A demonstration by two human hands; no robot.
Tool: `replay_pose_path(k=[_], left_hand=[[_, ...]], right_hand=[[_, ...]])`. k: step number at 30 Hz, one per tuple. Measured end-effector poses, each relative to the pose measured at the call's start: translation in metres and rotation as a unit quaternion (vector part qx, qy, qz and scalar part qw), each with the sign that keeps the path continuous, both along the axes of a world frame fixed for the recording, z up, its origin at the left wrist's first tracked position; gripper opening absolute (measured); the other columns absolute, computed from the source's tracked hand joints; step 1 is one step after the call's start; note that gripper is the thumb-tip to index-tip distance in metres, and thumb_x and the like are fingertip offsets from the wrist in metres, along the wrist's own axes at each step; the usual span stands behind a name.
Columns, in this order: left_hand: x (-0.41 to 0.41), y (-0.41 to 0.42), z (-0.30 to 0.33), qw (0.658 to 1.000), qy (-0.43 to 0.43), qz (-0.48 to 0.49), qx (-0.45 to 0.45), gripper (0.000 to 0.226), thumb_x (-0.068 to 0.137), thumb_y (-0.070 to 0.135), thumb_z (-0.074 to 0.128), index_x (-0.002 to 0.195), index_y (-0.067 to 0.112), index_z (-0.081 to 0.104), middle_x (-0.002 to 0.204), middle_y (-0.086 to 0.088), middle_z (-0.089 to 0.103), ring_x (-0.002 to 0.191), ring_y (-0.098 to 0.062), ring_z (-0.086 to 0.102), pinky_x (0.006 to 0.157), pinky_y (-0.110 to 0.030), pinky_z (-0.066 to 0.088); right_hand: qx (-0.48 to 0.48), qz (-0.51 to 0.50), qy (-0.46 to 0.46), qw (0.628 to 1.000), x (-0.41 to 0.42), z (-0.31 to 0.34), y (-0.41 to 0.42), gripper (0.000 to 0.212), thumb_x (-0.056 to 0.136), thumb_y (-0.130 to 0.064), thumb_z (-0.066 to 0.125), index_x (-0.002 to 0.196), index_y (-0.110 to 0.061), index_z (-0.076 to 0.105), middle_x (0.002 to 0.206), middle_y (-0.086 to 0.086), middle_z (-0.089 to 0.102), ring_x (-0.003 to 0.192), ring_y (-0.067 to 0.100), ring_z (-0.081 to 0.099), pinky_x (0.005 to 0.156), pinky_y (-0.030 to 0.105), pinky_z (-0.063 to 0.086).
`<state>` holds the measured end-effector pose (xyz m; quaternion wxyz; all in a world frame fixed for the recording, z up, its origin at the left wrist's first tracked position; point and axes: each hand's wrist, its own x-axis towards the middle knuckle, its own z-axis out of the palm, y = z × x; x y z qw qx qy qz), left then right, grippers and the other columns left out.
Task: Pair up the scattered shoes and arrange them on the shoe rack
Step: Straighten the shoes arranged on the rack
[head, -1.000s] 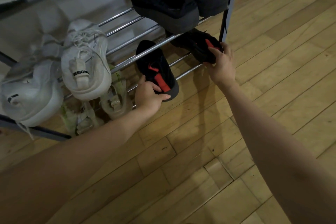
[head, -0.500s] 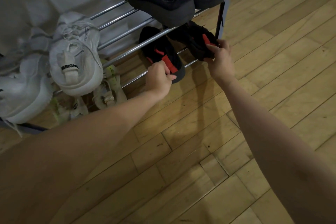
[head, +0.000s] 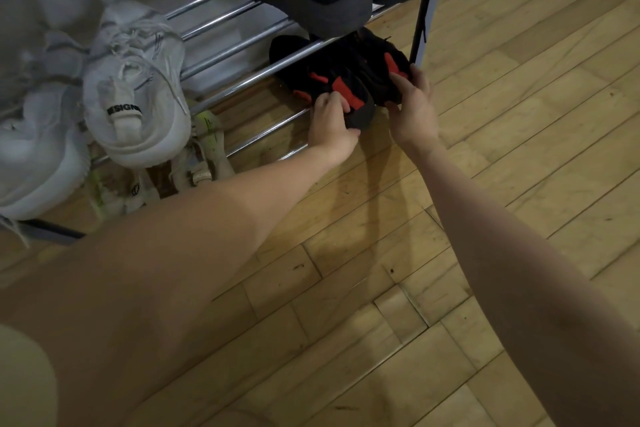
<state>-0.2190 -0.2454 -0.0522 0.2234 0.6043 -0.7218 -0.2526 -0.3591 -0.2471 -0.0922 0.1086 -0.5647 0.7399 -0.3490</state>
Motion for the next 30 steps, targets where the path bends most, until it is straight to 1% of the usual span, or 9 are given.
replay_pose_path(k=[2, 4, 7, 10, 14, 18, 24, 26, 30], left_hand=[[0.005, 0.005, -0.001, 1.0, 0.007, -0.012, 0.006, 0.032, 0.084, 0.005, 0.065, 0.113, 0.009, 0.052, 0.153, -0.008, 0.028, 0.136, -0.024, 0.037, 0.098, -0.024, 0.035], [0.012, 0.013, 0.001, 1.0, 0.011, 0.005, -0.007, 0.034, 0.086, 0.005, 0.06, 0.119, 0.01, 0.051, 0.156, -0.008, 0.023, 0.14, -0.022, 0.032, 0.1, -0.024, 0.033], [0.038, 0.043, 0.002, 0.999, 0.012, 0.025, -0.025, 0.036, 0.086, 0.005, 0.057, 0.121, 0.01, 0.052, 0.137, -0.006, 0.044, 0.114, -0.017, 0.051, 0.078, -0.016, 0.035], [0.081, 0.081, -0.003, 0.998, 0.049, -0.009, 0.022, 0.034, 0.086, 0.006, 0.059, 0.119, 0.015, 0.053, 0.126, -0.003, 0.051, 0.103, -0.011, 0.056, 0.079, -0.018, 0.045], [0.137, 0.122, 0.006, 0.998, 0.045, -0.021, -0.031, 0.021, 0.088, 0.011, 0.06, 0.109, 0.013, 0.058, 0.112, -0.002, 0.058, 0.092, -0.009, 0.061, 0.077, -0.024, 0.053], [0.186, 0.142, 0.015, 0.988, -0.002, 0.103, -0.119, 0.018, 0.086, 0.018, 0.063, 0.103, 0.012, 0.061, 0.11, -0.001, 0.057, 0.078, -0.008, 0.059, 0.074, -0.022, 0.048], [0.252, 0.158, 0.003, 0.965, -0.113, 0.211, -0.107, 0.048, 0.086, 0.029, 0.063, 0.129, 0.012, 0.05, 0.138, -0.005, 0.044, 0.102, -0.02, 0.061, 0.071, -0.025, 0.046], [0.268, 0.158, -0.004, 0.964, -0.153, 0.197, -0.087, 0.062, 0.086, 0.03, 0.065, 0.139, 0.01, 0.042, 0.145, -0.005, 0.039, 0.111, -0.022, 0.058, 0.078, -0.031, 0.051], [0.291, 0.156, -0.015, 0.963, -0.225, 0.123, -0.087, 0.067, 0.088, 0.027, 0.063, 0.145, 0.008, 0.033, 0.149, -0.007, 0.033, 0.11, -0.026, 0.06, 0.083, -0.037, 0.054]], right_hand=[[0.038, 0.023, -0.007, 0.999, 0.003, 0.002, 0.006, 0.065, 0.093, -0.002, 0.049, 0.152, -0.022, 0.029, 0.162, 0.009, 0.011, 0.148, 0.03, 0.016, 0.11, 0.042, 0.039], [0.058, 0.034, -0.006, 0.998, 0.006, 0.008, 0.014, 0.076, 0.09, 0.002, 0.045, 0.155, -0.025, 0.016, 0.163, 0.009, 0.003, 0.149, 0.031, 0.01, 0.11, 0.047, 0.039], [0.038, -0.007, -0.005, 0.999, 0.018, 0.017, 0.028, 0.075, 0.087, 0.001, 0.046, 0.154, -0.013, 0.014, 0.16, 0.016, 0.011, 0.147, 0.035, 0.015, 0.116, 0.047, 0.03], [-0.048, -0.038, 0.036, 0.997, 0.041, 0.02, 0.049, 0.062, 0.081, 0.005, 0.048, 0.141, -0.001, 0.033, 0.142, 0.022, 0.036, 0.129, 0.037, 0.037, 0.11, 0.043, 0.036], [-0.06, 0.096, 0.13, 0.985, 0.086, 0.023, 0.072, 0.051, 0.08, 0.0, 0.05, 0.13, 0.0, 0.044, 0.125, 0.02, 0.046, 0.112, 0.034, 0.046, 0.1, 0.039, 0.041], [-0.001, 0.25, 0.17, 0.953, 0.139, 0.028, 0.082, 0.048, 0.083, -0.003, 0.051, 0.13, 0.003, 0.042, 0.123, 0.022, 0.046, 0.111, 0.038, 0.045, 0.098, 0.046, 0.04], [0.131, 0.303, 0.008, 0.944, 0.223, 0.028, 0.086, 0.088, 0.088, -0.036, 0.063, 0.15, 0.0, 0.011, 0.146, 0.022, 0.028, 0.136, 0.038, 0.027, 0.111, 0.044, 0.028], [0.135, 0.276, -0.025, 0.951, 0.245, 0.023, 0.086, 0.095, 0.084, -0.041, 0.067, 0.15, 0.001, 0.012, 0.145, 0.022, 0.031, 0.135, 0.038, 0.029, 0.111, 0.045, 0.03], [0.109, 0.187, -0.042, 0.975, 0.268, 0.015, 0.078, 0.084, 0.083, -0.042, 0.069, 0.142, 0.002, 0.03, 0.137, 0.022, 0.045, 0.129, 0.04, 0.038, 0.109, 0.047, 0.033]])
